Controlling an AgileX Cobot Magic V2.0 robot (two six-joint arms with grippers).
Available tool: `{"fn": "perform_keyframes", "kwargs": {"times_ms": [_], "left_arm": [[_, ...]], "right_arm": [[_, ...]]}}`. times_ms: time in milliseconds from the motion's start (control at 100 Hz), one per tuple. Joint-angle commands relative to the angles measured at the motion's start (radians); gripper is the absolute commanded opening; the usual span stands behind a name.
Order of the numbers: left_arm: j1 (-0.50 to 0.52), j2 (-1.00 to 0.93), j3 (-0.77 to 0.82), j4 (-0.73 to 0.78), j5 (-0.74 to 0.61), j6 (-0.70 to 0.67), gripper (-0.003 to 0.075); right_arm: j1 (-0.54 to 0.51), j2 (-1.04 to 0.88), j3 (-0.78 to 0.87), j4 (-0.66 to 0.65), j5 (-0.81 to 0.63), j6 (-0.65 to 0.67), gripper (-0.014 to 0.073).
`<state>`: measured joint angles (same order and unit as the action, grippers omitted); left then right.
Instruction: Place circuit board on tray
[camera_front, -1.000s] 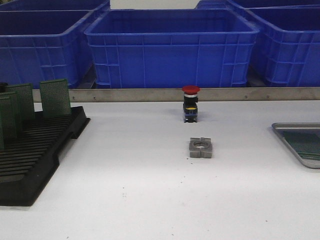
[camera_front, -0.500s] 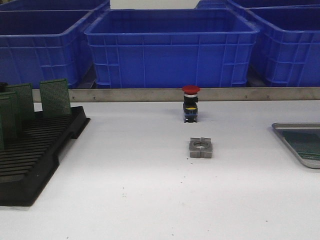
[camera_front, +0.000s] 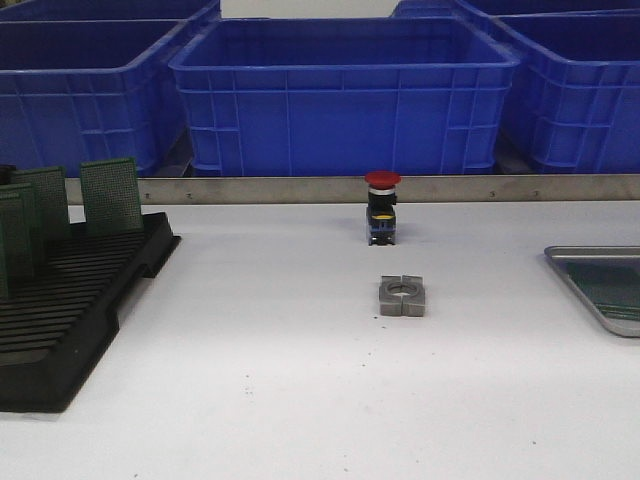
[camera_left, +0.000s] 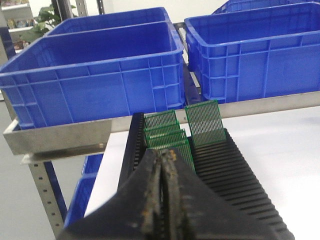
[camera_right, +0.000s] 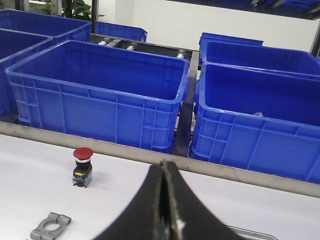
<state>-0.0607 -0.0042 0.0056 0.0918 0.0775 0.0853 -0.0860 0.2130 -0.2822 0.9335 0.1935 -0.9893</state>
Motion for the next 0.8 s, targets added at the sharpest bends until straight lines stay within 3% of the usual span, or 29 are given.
{"fn": "perform_keyframes", "kwargs": {"times_ms": [0, 790], "left_arm": [[0.005, -0.032, 0.038, 0.018, -0.112, -0.013, -0.0019], [0.005, -0.032, 0.038, 0.019, -0.129, -0.013, -0.0019]], "right_arm": [[0.002, 0.004, -0.025, 0.016, -0.051, -0.007, -0.0068], [0.002, 0.004, -0.025, 0.016, -0.051, -0.007, -0.0068]]}}
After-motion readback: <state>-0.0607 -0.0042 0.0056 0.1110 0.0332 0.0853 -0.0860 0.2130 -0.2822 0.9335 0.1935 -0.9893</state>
